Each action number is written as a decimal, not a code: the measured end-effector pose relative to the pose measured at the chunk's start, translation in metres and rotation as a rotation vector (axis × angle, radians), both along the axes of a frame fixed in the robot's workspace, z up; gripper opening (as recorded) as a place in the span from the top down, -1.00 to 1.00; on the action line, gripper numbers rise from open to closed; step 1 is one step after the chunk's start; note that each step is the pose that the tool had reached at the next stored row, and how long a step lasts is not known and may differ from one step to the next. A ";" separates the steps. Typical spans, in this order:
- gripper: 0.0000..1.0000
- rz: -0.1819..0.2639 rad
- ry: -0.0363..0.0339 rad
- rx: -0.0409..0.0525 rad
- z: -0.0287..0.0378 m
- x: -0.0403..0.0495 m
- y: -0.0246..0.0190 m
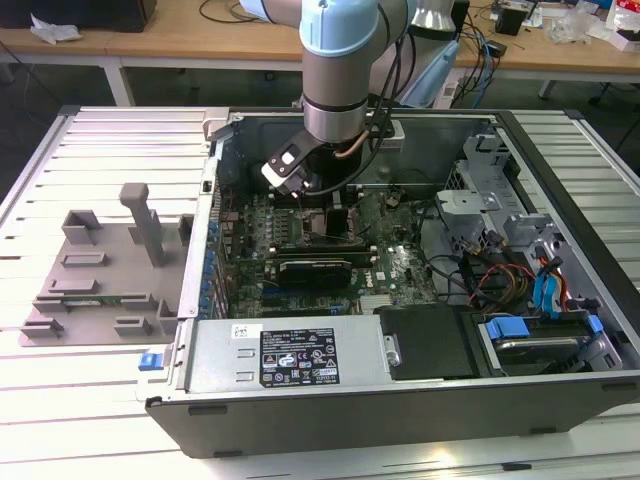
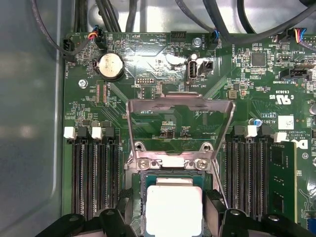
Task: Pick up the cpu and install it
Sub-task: 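Place the cpu into insertion slot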
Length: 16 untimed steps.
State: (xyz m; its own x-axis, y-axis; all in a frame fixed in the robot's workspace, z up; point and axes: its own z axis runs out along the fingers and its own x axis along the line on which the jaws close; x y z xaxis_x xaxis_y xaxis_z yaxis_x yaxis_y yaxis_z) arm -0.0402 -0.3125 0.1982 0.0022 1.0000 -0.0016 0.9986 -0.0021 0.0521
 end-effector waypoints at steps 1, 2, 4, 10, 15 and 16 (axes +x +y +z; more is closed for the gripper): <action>-0.36 0.000 0.0001 -0.0013 0.0000 0.0000 -0.0001; -0.36 0.000 0.0001 -0.0015 0.0000 0.0000 0.0000; -0.32 0.000 0.0001 -0.0017 0.0000 0.0000 0.0000; -0.18 0.000 0.0017 -0.0123 0.0009 0.0000 0.0000; -0.18 0.000 0.0017 -0.0133 0.0010 0.0000 0.0000; -0.18 0.000 0.0017 -0.0133 0.0010 0.0000 0.0000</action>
State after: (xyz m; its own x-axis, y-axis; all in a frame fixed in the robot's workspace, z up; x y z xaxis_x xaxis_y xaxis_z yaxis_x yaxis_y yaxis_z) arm -0.0402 -0.3125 0.1992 0.0023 0.9999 -0.0149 0.9987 -0.0015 0.0505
